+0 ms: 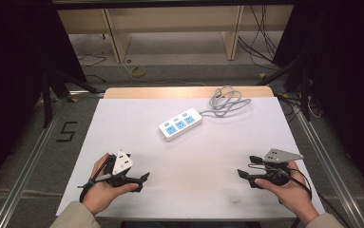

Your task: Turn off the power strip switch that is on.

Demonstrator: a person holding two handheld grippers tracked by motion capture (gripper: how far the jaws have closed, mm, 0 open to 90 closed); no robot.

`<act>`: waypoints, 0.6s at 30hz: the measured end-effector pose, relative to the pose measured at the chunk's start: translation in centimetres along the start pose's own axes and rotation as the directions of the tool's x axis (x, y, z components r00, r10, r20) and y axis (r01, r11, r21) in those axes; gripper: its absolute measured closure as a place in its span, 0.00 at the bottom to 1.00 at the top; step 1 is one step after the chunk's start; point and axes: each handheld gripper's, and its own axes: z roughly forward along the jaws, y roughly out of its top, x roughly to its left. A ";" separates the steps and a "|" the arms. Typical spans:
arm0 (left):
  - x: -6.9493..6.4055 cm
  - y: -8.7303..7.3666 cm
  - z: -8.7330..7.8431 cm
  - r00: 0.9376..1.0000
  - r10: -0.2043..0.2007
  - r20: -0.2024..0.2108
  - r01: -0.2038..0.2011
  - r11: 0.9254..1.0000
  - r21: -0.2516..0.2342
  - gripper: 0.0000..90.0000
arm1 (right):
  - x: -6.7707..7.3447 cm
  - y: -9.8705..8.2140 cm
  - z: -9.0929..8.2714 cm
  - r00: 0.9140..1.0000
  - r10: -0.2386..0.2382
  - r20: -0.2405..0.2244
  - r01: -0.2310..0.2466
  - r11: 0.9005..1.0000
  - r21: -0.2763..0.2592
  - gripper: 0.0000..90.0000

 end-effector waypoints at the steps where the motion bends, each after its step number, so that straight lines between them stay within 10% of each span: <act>1: 0.0 0.0 0.0 1.000 0.000 0.000 0.000 1.000 0.000 0.11 | 0.0 0.0 0.0 1.000 -0.001 0.001 0.001 1.000 0.000 0.31; 18: 0.1 2.0 0.5 0.999 -0.013 -0.043 0.011 0.999 -0.041 0.34 | 0.0 0.1 0.1 1.000 -0.006 0.001 0.006 1.000 -0.002 0.31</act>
